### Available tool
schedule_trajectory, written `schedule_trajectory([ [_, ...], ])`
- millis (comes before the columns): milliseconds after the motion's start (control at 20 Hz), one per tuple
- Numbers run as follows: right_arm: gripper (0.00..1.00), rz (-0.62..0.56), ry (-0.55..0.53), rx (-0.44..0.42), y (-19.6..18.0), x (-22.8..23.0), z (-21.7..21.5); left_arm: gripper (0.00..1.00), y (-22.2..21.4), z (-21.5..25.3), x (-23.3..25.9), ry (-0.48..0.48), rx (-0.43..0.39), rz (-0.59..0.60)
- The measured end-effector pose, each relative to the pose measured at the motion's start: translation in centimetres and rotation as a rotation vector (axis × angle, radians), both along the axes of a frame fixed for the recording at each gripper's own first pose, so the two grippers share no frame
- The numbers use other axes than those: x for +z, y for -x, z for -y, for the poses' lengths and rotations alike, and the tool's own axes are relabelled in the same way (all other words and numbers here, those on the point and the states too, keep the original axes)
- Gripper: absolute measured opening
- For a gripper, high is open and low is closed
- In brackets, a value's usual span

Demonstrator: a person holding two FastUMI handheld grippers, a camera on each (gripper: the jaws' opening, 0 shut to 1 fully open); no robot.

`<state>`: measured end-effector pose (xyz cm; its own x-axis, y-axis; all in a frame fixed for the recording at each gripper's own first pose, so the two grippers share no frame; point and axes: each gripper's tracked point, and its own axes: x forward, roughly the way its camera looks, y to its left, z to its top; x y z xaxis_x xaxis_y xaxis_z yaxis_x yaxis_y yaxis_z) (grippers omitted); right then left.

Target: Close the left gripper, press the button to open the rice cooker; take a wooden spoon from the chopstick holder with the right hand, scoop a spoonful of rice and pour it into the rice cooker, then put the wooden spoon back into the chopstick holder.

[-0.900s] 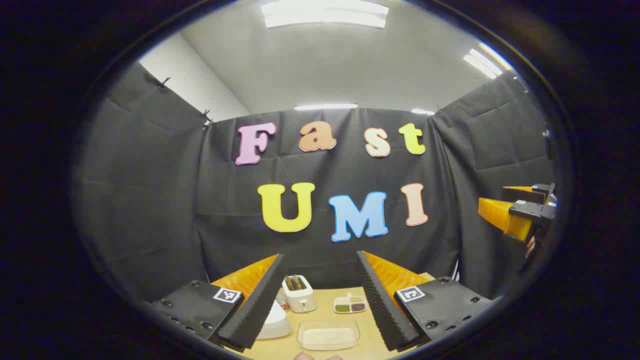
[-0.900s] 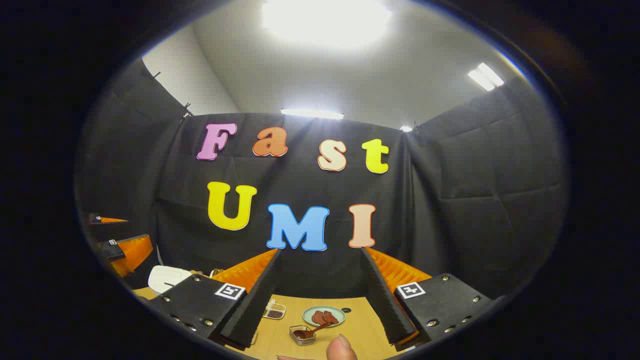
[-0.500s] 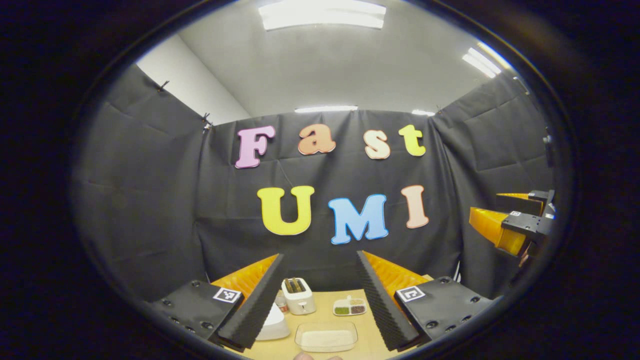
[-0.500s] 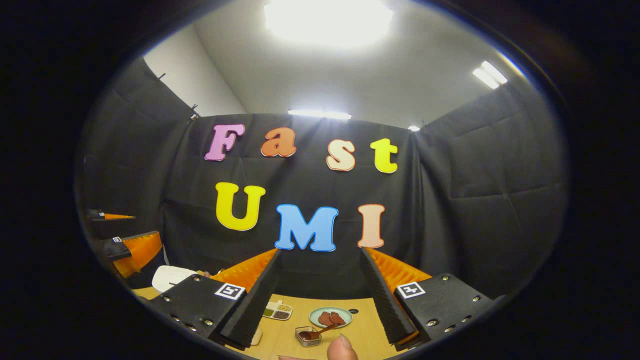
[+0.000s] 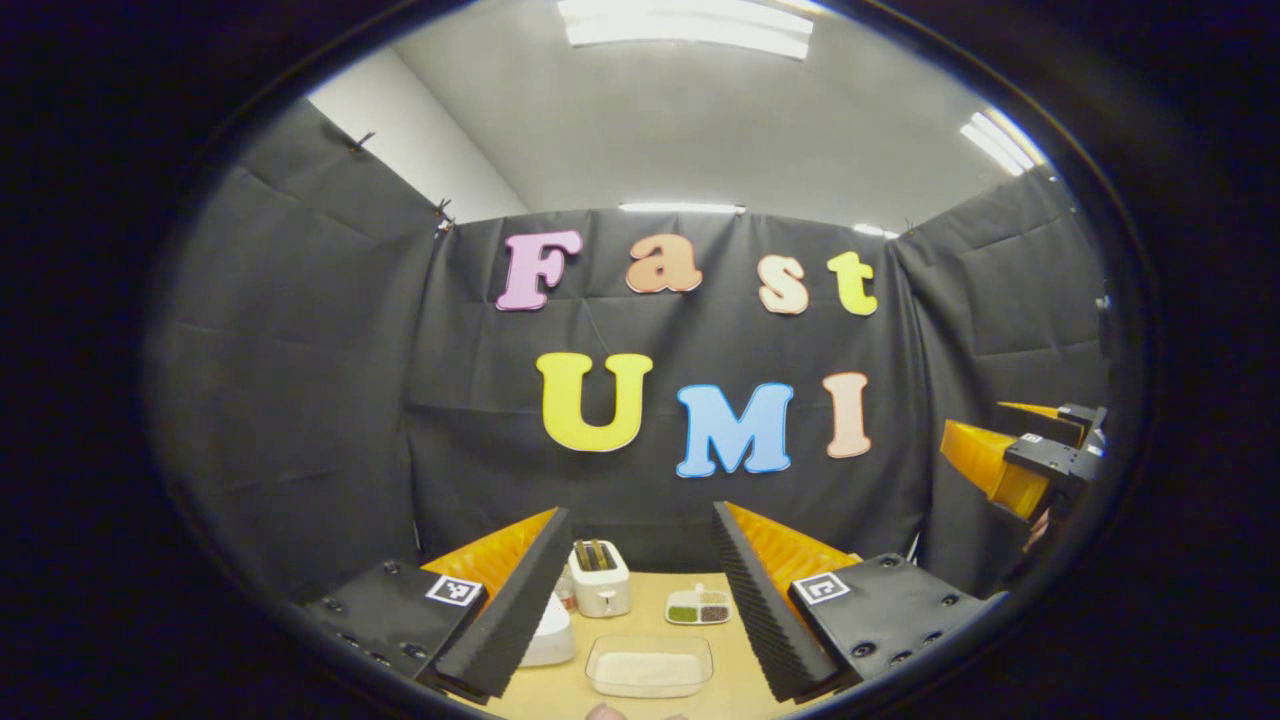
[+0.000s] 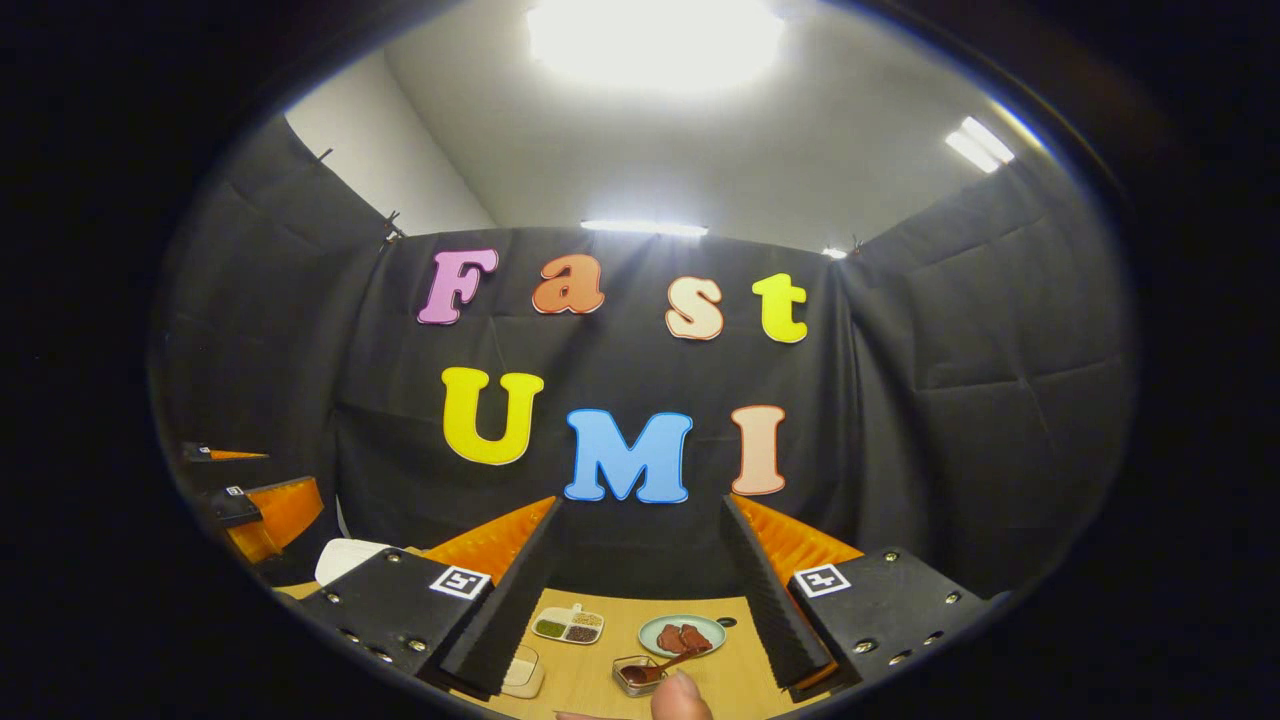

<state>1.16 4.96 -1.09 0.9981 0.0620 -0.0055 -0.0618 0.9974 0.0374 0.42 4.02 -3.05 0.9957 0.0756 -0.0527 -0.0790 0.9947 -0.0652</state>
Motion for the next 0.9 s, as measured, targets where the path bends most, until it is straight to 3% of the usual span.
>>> schedule_trajectory([
  [200, 0.95, -0.007, 0.008, 0.007, -0.3, -0.4, -1.5, 0.94, -1.1, -2.5, -2.6, 0.005, 0.028, -0.024],
  [300, 0.95, -0.011, 0.032, 0.033, -0.5, -0.7, -2.5, 0.75, -2.2, -3.3, -4.4, 0.013, 0.038, -0.059],
  [500, 0.94, -0.011, 0.019, 0.115, -2.0, -1.2, -4.4, 0.36, -3.9, -7.0, -7.9, -0.024, 0.165, -0.135],
  [600, 0.95, 0.005, -0.008, 0.128, -3.0, -1.0, -4.8, 0.23, -5.0, -8.8, -9.7, -0.023, 0.217, -0.162],
  [750, 0.95, -0.008, -0.005, 0.127, -3.7, -1.3, -5.4, 0.1, -7.2, -10.8, -12.5, -0.025, 0.226, -0.204],
  [800, 0.94, -0.009, -0.001, 0.114, -4.0, -1.4, -5.5, 0.12, -8.1, -12.0, -14.1, -0.028, 0.233, -0.226],
  [900, 0.94, -0.058, 0.006, 0.074, -4.3, -2.7, -6.1, 0.09, -9.3, -14.1, -18.4, -0.005, 0.244, -0.316],
])
